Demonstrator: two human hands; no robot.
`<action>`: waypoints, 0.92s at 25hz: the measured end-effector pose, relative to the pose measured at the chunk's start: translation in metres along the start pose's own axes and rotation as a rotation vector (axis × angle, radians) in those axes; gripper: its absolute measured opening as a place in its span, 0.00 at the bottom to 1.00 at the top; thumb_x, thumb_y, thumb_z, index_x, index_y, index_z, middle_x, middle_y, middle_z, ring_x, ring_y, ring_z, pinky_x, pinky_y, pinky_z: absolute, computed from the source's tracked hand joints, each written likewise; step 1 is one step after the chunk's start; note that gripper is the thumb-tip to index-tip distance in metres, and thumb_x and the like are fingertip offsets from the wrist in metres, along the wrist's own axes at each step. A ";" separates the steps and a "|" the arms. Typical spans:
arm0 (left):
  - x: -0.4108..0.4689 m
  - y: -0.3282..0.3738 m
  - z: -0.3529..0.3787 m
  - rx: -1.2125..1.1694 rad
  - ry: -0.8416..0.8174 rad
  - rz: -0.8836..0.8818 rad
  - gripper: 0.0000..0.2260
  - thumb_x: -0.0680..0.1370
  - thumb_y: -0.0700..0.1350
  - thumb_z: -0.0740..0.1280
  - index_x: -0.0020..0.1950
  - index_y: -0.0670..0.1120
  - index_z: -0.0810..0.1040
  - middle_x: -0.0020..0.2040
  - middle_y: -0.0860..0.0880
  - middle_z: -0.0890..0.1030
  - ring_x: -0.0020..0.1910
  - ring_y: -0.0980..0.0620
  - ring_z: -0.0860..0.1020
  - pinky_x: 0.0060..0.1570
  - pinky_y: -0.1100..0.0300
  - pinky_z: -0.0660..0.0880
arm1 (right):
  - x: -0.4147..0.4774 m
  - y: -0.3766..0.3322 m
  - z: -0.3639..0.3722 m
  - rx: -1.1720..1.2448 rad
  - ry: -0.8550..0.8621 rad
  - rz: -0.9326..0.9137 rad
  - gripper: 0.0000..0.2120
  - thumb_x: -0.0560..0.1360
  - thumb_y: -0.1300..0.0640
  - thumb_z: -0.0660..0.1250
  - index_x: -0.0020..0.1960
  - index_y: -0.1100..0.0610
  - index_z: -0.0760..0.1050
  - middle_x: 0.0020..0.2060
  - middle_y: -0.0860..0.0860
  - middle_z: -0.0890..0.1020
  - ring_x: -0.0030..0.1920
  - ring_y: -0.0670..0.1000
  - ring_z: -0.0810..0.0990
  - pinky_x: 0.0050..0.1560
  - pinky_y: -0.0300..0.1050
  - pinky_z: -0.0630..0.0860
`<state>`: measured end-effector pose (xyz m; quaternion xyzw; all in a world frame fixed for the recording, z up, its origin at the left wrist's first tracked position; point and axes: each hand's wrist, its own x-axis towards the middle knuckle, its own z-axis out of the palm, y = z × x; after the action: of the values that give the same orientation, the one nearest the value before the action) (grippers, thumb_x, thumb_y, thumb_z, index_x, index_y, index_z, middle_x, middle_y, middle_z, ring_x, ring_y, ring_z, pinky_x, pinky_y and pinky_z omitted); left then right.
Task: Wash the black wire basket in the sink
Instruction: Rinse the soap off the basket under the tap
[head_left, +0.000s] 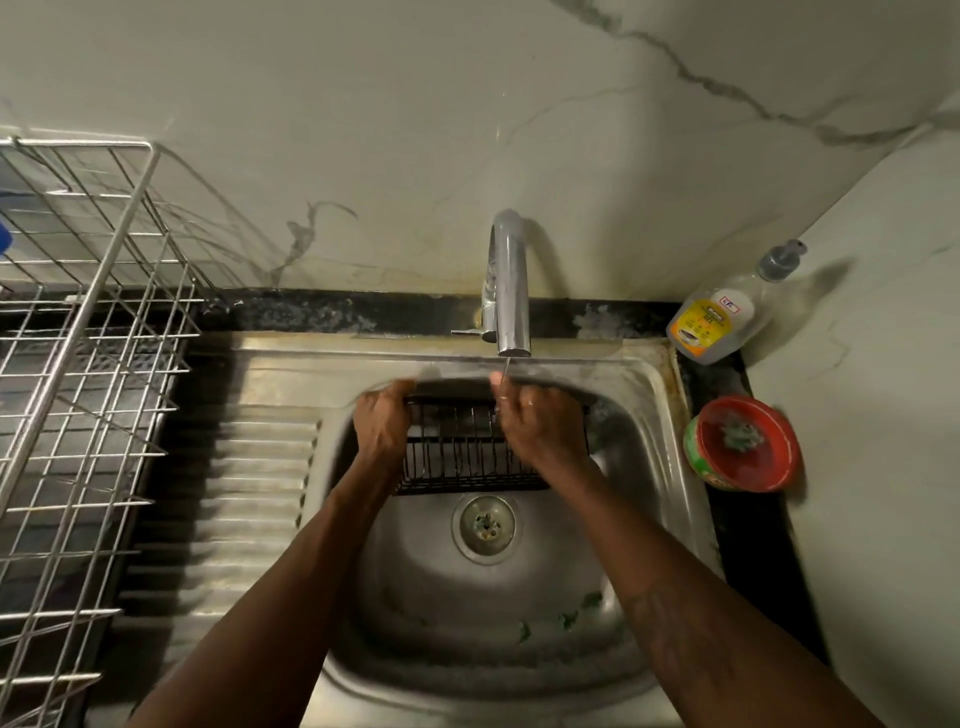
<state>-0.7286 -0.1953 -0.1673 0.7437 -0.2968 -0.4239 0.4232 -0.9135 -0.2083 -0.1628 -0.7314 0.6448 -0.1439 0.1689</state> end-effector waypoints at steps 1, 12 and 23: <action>0.000 -0.009 -0.002 -0.024 0.007 -0.018 0.13 0.80 0.49 0.65 0.45 0.42 0.83 0.43 0.42 0.84 0.42 0.45 0.81 0.41 0.55 0.77 | -0.001 0.008 -0.003 -0.068 -0.026 0.051 0.32 0.86 0.40 0.48 0.32 0.54 0.75 0.24 0.47 0.75 0.25 0.47 0.74 0.31 0.40 0.69; -0.037 0.012 0.041 0.376 -0.022 0.285 0.21 0.86 0.47 0.60 0.34 0.45 0.77 0.29 0.53 0.75 0.27 0.60 0.70 0.30 0.74 0.68 | 0.024 -0.050 -0.032 -0.414 -0.183 -0.143 0.17 0.85 0.45 0.55 0.50 0.50 0.79 0.37 0.49 0.77 0.40 0.52 0.77 0.42 0.48 0.73; -0.068 0.046 0.055 -0.215 -0.100 -0.033 0.22 0.87 0.53 0.55 0.39 0.46 0.78 0.35 0.49 0.82 0.30 0.59 0.80 0.27 0.69 0.75 | 0.010 -0.046 -0.053 -0.054 0.054 -0.137 0.24 0.86 0.42 0.55 0.37 0.50 0.77 0.27 0.46 0.73 0.28 0.48 0.75 0.34 0.45 0.78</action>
<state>-0.8123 -0.1825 -0.1163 0.6767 -0.2581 -0.4969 0.4781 -0.8934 -0.2165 -0.0949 -0.7739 0.6014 -0.1574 0.1212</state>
